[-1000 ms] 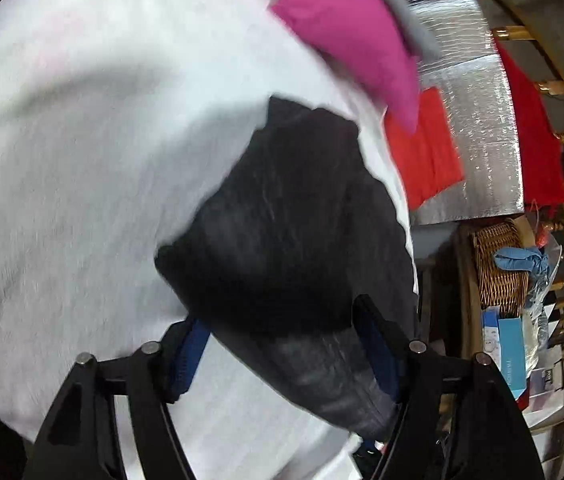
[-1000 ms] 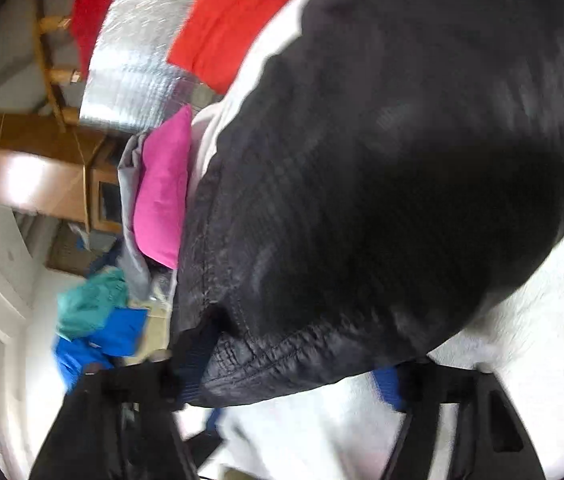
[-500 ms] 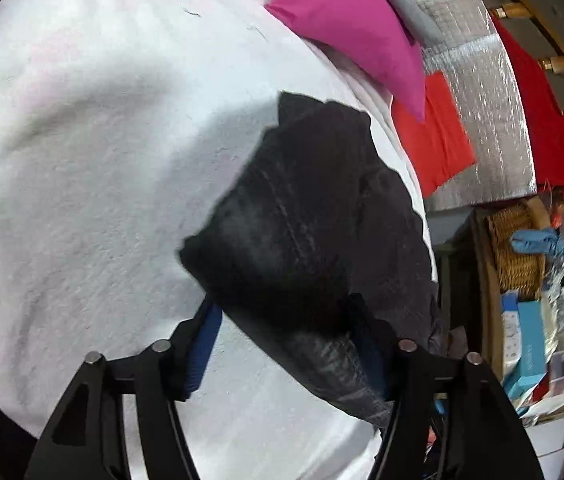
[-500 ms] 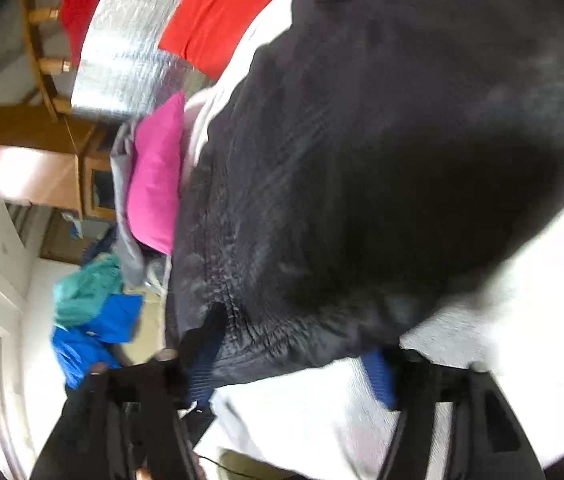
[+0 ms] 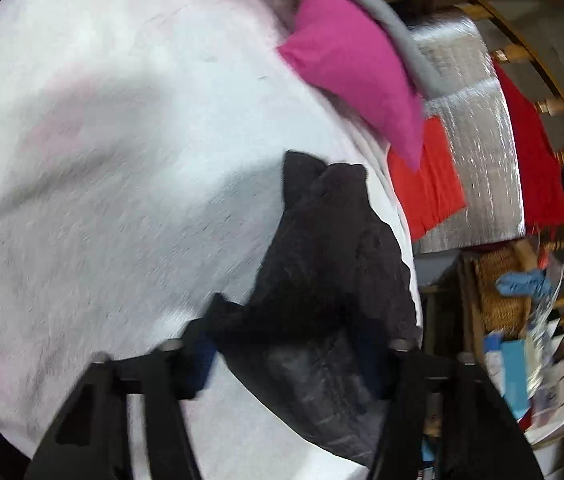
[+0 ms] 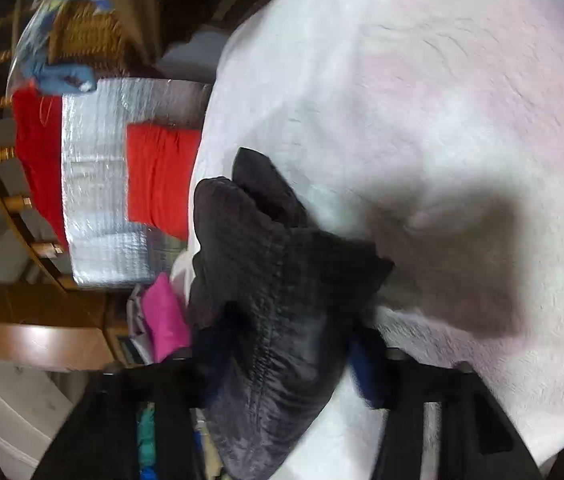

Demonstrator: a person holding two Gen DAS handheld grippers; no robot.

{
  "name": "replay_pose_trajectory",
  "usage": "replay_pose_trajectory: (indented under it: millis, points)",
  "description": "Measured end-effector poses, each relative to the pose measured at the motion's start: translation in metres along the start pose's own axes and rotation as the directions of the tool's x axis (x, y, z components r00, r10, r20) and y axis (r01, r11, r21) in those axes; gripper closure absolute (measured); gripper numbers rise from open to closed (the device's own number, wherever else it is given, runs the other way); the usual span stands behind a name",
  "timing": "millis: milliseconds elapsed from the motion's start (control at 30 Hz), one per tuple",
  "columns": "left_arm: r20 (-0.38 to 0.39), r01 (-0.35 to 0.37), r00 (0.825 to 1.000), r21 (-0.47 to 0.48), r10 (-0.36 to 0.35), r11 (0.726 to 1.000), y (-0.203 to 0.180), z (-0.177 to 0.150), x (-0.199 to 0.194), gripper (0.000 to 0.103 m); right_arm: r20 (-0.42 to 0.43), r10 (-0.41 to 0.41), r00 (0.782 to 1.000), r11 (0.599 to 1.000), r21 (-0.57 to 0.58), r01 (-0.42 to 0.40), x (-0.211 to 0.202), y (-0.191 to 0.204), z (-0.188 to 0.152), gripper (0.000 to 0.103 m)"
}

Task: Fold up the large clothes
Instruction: 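Fold the bundle over again with the right tool and release it, then press the folded black jacket bundle flat with both tools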

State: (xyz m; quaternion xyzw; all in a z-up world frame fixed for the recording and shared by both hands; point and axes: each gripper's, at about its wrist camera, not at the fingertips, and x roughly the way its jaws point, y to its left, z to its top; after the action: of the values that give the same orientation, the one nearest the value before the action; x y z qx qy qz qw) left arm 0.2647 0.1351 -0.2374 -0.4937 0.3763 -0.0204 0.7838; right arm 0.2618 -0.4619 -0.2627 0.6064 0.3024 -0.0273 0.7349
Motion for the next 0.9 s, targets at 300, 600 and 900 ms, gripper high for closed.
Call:
replay_pose_trajectory:
  millis: [300, 600, 900]
  points:
    - [-0.027, -0.101, 0.994, 0.058, 0.103, 0.993, 0.005, 0.005, 0.009, 0.049, 0.034, -0.164, 0.986, 0.981, -0.100, 0.167, 0.008, 0.009, -0.002, 0.064]
    - [0.041, -0.140, 0.989, 0.038, 0.139, 0.989, 0.003, 0.001, -0.027, 0.036, -0.065, -0.151, 0.986, 0.987, -0.061, 0.147, -0.017, -0.005, -0.015, 0.028]
    - [0.409, -0.370, 0.889, 0.377, 0.206, 0.849, -0.065, -0.031, -0.066, 0.029, -0.218, -0.160, 0.963, 0.878, -0.478, 0.037, 0.002, 0.062, -0.098, 0.028]
